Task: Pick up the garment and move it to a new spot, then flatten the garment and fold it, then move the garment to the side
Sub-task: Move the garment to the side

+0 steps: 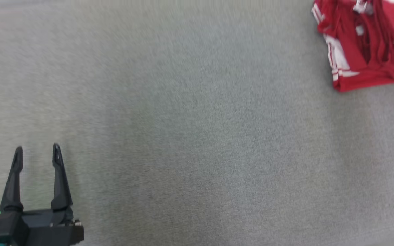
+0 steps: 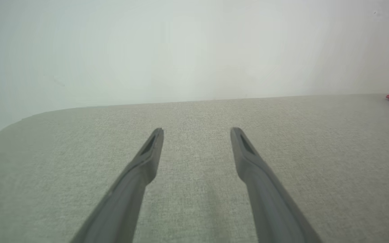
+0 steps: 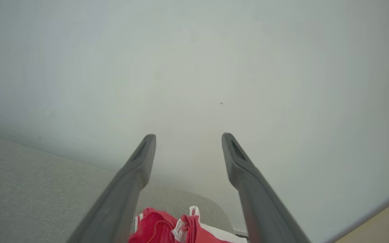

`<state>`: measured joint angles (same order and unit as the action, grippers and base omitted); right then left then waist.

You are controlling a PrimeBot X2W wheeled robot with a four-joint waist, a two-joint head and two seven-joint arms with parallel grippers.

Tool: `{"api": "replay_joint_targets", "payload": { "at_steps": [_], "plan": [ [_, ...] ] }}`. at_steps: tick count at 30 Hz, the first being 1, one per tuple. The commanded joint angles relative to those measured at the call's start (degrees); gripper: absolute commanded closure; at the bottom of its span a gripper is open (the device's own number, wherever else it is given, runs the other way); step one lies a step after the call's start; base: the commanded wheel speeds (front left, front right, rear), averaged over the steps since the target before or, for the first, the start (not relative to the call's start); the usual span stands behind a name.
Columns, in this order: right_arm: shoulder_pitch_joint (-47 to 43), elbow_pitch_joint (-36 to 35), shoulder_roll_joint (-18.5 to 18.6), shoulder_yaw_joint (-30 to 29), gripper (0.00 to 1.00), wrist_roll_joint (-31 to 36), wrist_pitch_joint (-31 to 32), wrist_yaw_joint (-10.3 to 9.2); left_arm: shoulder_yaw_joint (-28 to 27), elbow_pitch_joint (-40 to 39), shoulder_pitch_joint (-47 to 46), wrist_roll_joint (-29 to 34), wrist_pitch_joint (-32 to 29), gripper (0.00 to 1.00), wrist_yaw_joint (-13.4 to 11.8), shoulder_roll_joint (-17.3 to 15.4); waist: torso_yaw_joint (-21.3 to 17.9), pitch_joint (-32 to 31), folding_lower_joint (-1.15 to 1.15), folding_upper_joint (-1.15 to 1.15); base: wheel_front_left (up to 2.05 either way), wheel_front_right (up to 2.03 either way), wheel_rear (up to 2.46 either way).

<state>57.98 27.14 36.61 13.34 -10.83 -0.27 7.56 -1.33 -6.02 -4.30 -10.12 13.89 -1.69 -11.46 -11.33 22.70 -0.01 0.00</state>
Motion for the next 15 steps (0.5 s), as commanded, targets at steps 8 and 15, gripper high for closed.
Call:
{"api": "replay_joint_targets", "payload": {
  "at_steps": [8,15],
  "plan": [
    [-11.3,-3.0,-6.6,-2.6,0.00,-1.4,-3.7,-0.19,-0.2,2.3,3.4,-1.2,0.6,0.00,-0.6,0.5,5.4,-11.9,0.01,0.00,0.00,0.00,0.00],
    [-19.5,-6.5,-12.0,-4.9,0.00,-2.3,-5.8,-0.19,-0.1,3.7,4.3,-1.9,0.8,0.00,-0.8,1.0,6.3,-14.4,0.01,0.00,0.00,0.00,0.00]
  ]
}}
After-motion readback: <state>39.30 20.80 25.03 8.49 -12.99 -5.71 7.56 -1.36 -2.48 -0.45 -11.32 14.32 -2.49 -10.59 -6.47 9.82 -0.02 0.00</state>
